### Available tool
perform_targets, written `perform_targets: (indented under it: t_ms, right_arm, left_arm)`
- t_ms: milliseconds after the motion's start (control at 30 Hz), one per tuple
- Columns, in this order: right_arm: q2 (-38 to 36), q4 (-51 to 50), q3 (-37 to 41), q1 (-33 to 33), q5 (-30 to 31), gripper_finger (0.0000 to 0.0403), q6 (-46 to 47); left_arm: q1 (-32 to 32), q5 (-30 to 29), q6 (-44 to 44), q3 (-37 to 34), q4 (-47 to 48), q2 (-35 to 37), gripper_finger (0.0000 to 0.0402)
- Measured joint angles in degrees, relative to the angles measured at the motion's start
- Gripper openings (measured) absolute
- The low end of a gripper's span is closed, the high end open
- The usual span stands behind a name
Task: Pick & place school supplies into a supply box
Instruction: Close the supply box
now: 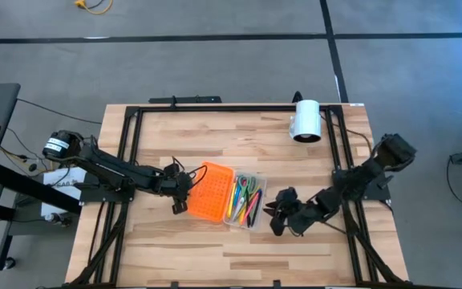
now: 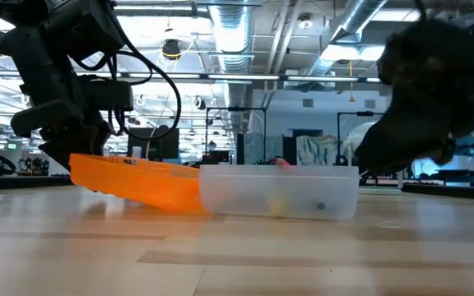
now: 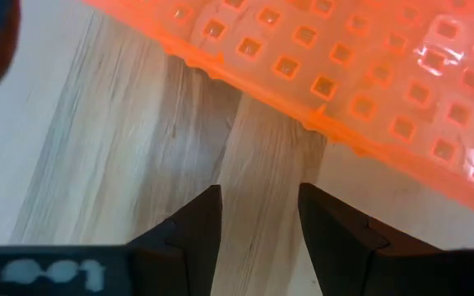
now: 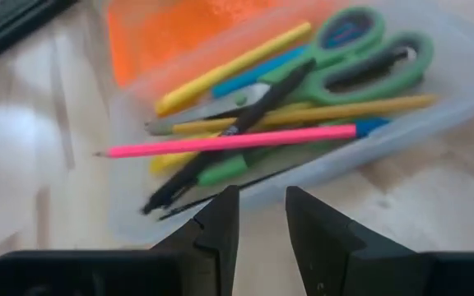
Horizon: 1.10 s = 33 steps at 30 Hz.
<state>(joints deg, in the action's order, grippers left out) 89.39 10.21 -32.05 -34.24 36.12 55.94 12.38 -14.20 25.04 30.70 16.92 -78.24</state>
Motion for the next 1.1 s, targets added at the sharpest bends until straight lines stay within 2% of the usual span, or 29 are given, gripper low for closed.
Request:
perform_targets:
  t_ms: [267, 567, 767, 1100]
  right_arm:
    - [7.5, 2.8, -0.3, 2.1, -4.1, 0.0097, 3.3]
    - [6.9, 1.3, -0.4, 2.7, -6.6, 0.0097, -13.1]
    - [7.0, 1.0, -0.6, 8.1, -15.6, 0.0097, -16.5]
    - [5.9, -1.7, -0.6, 14.6, -19.8, 0.0097, -26.4]
  left_arm:
    - [0.0, 0.9, -0.4, 0.0, -0.1, 0.0, 0.0153]
    - [0.0, 2.0, -0.2, 0.0, -2.6, 0.0, 0.0153]
    - [0.0, 2.7, 1.2, 0.0, -4.9, 0.0, 0.0153]
    - [1.5, 5.0, 5.4, 0.0, -4.3, 0.0, 0.0153]
